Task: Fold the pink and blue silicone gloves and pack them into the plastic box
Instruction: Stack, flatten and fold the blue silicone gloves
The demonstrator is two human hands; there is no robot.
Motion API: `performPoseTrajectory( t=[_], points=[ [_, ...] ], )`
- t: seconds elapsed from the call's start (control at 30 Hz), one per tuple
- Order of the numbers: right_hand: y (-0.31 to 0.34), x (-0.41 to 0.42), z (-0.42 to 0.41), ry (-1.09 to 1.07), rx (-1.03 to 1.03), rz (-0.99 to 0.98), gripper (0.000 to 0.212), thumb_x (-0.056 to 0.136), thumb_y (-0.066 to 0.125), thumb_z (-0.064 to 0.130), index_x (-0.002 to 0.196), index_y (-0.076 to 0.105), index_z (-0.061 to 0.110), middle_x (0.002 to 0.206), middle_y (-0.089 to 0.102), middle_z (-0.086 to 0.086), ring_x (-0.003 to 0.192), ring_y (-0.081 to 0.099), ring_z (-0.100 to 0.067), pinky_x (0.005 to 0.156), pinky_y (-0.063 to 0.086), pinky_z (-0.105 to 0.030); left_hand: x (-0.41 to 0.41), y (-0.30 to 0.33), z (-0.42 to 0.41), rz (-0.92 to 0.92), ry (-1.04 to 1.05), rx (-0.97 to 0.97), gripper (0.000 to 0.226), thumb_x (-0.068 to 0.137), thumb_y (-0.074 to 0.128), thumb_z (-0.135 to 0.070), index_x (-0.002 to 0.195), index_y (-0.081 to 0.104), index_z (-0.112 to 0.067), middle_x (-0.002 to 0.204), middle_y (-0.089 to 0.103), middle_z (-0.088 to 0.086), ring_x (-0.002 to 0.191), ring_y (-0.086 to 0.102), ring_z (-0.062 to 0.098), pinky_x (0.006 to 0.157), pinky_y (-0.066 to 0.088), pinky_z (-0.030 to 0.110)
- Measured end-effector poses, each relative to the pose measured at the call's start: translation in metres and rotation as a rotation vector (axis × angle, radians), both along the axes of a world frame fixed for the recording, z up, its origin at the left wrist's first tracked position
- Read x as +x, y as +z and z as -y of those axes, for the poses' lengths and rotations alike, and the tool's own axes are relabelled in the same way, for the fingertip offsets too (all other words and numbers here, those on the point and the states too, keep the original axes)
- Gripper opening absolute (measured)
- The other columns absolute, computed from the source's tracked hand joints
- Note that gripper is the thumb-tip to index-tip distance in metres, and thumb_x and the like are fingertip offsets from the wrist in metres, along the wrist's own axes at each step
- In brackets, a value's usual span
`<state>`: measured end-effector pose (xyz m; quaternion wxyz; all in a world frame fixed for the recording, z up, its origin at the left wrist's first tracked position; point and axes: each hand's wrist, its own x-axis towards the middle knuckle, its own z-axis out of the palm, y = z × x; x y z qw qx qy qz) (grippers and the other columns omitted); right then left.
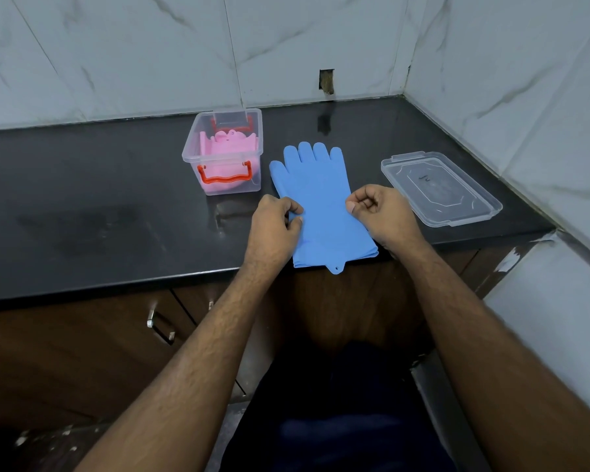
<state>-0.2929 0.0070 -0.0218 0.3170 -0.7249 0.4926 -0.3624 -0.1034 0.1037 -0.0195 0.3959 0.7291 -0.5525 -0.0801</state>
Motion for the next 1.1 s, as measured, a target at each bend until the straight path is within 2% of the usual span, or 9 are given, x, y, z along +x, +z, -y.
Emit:
performPoseTrajectory(
  t=[0.23, 0.53, 0.6, 0.67, 0.77, 0.9, 0.97, 1.1],
  points=[
    [0.003, 0.005, -0.004, -0.09, -0.054, -0.083, 0.013, 0.093, 0.072, 0.032, 0.096, 0.074, 0.02, 0.08, 0.071, 0.009, 0.078, 0.066, -0.007, 0.071, 0.05, -0.024, 0.0, 0.0, 0.001, 0.017, 0.01, 0.009, 0.016, 0.098, 0.068, -0.02, 0.113, 0.072, -0.015, 0.106, 0.055, -0.004, 0.073, 0.052, 0.003, 0.067, 0.036, 0.003],
    [0.005, 0.006, -0.006, -0.105, -0.05, -0.108, 0.013, 0.091, 0.075, 0.033, 0.094, 0.074, 0.021, 0.079, 0.072, 0.007, 0.076, 0.066, -0.008, 0.067, 0.048, -0.021, 0.001, 0.002, 0.0, -0.012, 0.033, 0.021, 0.013, 0.098, 0.068, -0.019, 0.11, 0.072, -0.016, 0.104, 0.06, -0.002, 0.072, 0.053, 0.003, 0.065, 0.036, 0.004],
    [0.005, 0.006, -0.006, -0.103, -0.048, -0.111, 0.013, 0.091, 0.075, 0.032, 0.094, 0.074, 0.02, 0.08, 0.072, 0.007, 0.077, 0.066, -0.009, 0.069, 0.049, -0.023, 0.0, 0.003, 0.0, -0.015, 0.036, 0.029, 0.014, 0.099, 0.068, -0.019, 0.112, 0.072, -0.015, 0.105, 0.059, -0.002, 0.072, 0.053, 0.004, 0.067, 0.038, 0.004],
    [0.005, 0.006, -0.006, -0.099, -0.048, -0.117, 0.013, 0.091, 0.074, 0.032, 0.095, 0.074, 0.02, 0.082, 0.072, 0.007, 0.078, 0.066, -0.009, 0.071, 0.05, -0.024, -0.001, 0.004, 0.0, -0.007, 0.03, 0.032, 0.016, 0.099, 0.067, -0.019, 0.114, 0.071, -0.015, 0.107, 0.057, -0.002, 0.073, 0.053, 0.005, 0.077, 0.042, 0.007],
    [0.005, 0.007, -0.006, -0.094, -0.05, -0.116, 0.011, 0.091, 0.074, 0.031, 0.095, 0.074, 0.02, 0.08, 0.072, 0.007, 0.074, 0.063, -0.007, 0.069, 0.048, -0.024, -0.003, 0.004, -0.001, 0.0, 0.021, 0.039, 0.019, 0.1, 0.065, -0.018, 0.118, 0.07, -0.013, 0.113, 0.058, 0.0, 0.086, 0.055, 0.007, 0.091, 0.049, 0.02],
    [0.005, 0.007, -0.006, -0.099, -0.058, -0.118, 0.011, 0.091, 0.075, 0.031, 0.095, 0.073, 0.021, 0.081, 0.071, 0.008, 0.073, 0.062, -0.006, 0.07, 0.05, -0.024, -0.004, 0.002, 0.001, 0.006, 0.019, 0.042, 0.018, 0.1, 0.065, -0.018, 0.117, 0.07, -0.014, 0.118, 0.057, 0.002, 0.096, 0.055, 0.009, 0.099, 0.053, 0.026],
    [0.004, 0.007, -0.006, -0.101, -0.069, -0.128, 0.01, 0.09, 0.075, 0.03, 0.095, 0.073, 0.021, 0.082, 0.07, 0.009, 0.072, 0.061, -0.005, 0.068, 0.047, -0.021, -0.003, -0.001, 0.001, 0.019, 0.02, 0.033, 0.019, 0.099, 0.067, -0.017, 0.117, 0.069, -0.013, 0.123, 0.051, 0.004, 0.109, 0.052, 0.012, 0.103, 0.051, 0.029],
    [0.003, 0.007, -0.006, -0.102, -0.108, -0.168, 0.011, 0.089, 0.077, 0.029, 0.096, 0.074, 0.021, 0.093, 0.068, 0.005, 0.077, 0.062, -0.006, 0.069, 0.045, -0.017, -0.001, -0.006, 0.003, 0.205, -0.004, 0.089, 0.032, 0.101, 0.064, -0.019, 0.132, 0.063, -0.017, 0.16, 0.031, 0.009, 0.147, 0.028, 0.028, 0.118, 0.036, 0.041]
  ],
)
